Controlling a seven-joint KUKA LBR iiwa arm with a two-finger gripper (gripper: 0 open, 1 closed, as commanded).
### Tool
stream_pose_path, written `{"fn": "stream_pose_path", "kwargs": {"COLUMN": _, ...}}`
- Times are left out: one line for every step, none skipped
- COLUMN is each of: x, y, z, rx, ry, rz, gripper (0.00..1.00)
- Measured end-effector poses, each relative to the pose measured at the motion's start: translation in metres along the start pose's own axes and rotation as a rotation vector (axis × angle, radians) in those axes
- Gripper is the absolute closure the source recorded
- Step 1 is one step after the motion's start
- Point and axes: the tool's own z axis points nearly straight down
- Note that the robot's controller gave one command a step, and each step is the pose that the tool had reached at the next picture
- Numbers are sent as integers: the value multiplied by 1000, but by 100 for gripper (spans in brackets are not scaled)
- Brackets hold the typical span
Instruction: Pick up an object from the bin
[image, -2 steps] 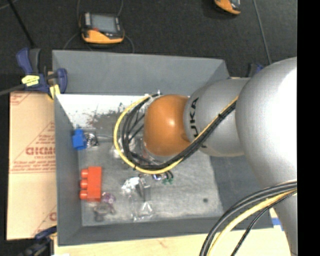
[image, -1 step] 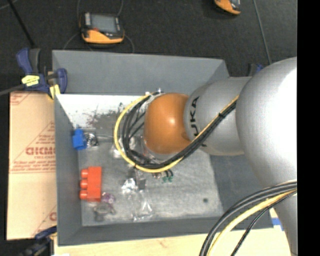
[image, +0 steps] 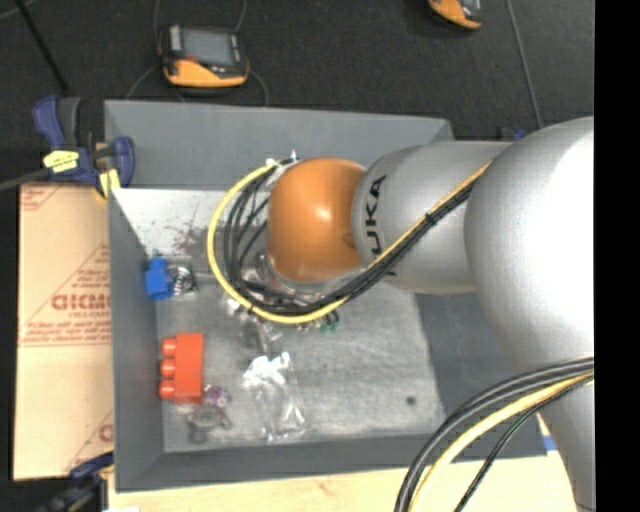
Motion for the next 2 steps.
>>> {"fn": "stream_pose_path", "kwargs": {"x": -4, "y": -2, "z": -3, "rx": 4, "ry": -18, "rz": 4, "gripper": 0}}
{"fn": "stream_pose_path", "kwargs": {"x": 45, "y": 24, "z": 14, "rx": 4, "ry": -17, "rz": -58, "gripper": 0}}
